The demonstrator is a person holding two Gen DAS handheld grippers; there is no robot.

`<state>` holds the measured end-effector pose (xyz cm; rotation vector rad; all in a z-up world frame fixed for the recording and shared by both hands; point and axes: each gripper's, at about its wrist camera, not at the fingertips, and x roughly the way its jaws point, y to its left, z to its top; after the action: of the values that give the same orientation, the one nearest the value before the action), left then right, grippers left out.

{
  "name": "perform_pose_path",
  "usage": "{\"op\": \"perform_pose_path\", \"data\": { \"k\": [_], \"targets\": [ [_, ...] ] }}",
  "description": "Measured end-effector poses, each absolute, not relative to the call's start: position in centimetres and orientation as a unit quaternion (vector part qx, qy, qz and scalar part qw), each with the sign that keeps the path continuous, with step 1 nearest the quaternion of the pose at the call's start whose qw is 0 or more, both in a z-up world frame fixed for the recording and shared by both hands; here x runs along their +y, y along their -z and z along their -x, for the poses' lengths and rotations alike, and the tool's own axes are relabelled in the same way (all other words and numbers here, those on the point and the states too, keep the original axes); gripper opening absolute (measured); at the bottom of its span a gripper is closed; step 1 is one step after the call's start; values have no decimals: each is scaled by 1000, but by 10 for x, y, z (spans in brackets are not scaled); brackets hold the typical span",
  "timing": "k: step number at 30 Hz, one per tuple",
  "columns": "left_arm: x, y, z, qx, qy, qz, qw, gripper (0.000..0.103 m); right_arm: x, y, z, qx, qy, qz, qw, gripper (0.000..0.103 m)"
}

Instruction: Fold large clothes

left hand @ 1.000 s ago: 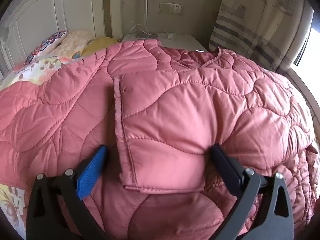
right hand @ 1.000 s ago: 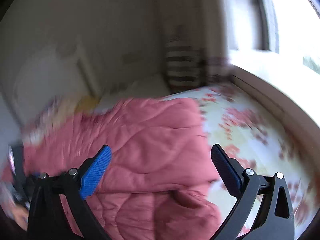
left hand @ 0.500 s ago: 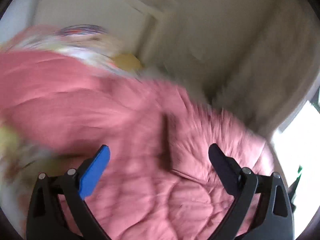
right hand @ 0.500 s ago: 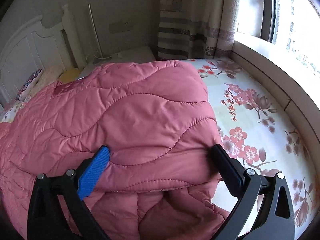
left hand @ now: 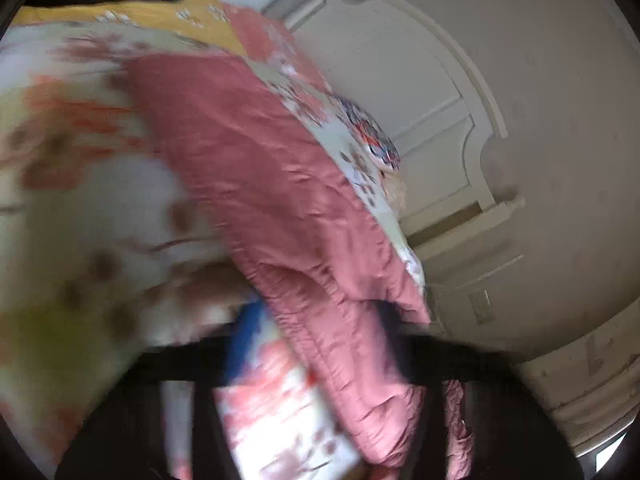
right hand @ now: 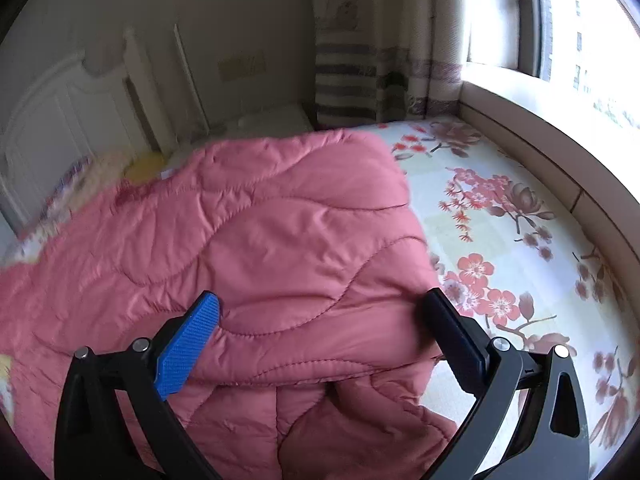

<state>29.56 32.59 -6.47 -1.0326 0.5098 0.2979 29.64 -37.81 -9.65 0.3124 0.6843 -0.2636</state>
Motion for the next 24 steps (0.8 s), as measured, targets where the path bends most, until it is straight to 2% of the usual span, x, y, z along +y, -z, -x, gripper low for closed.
{"op": "perform_pose_path", "data": {
  "k": [2,6,10,12,13,14,15,16,18,20,24],
  "targets": [
    [312,47,-300,219,-143,486,834,9,-389,93,-285,299,128,-189,926,98],
    [228,-10,-307,180,-81,391,899,8,-425,89,-258,223,148,-290,919,98],
    [72,-54,-309,172,61,217,959,9,-442,94,-254,217,155,-331,905,98],
    [-17,-44,-314,209,130,107,963,13,-442,95,-255,222,157,-329,904,98],
    [-57,-28,-320,243,161,61,955,25,-442,95,-257,225,157,-325,905,98],
    [-84,-12,-325,277,182,25,943,56,-440,94,-260,231,155,-318,907,98],
    [-112,9,-330,316,200,-19,927,71,-438,95,-261,235,153,-313,908,98],
    [-135,32,-327,341,206,-63,915,79,-436,97,-261,239,151,-308,908,98],
    [-162,75,-314,352,194,-161,901,79,-431,99,-261,246,147,-300,910,98],
    [-165,93,-314,349,191,-195,897,82,-430,101,-262,253,143,-299,909,98],
    [-112,79,-291,323,172,-149,918,86,-431,104,-259,251,144,-305,907,98]
  ]
}}
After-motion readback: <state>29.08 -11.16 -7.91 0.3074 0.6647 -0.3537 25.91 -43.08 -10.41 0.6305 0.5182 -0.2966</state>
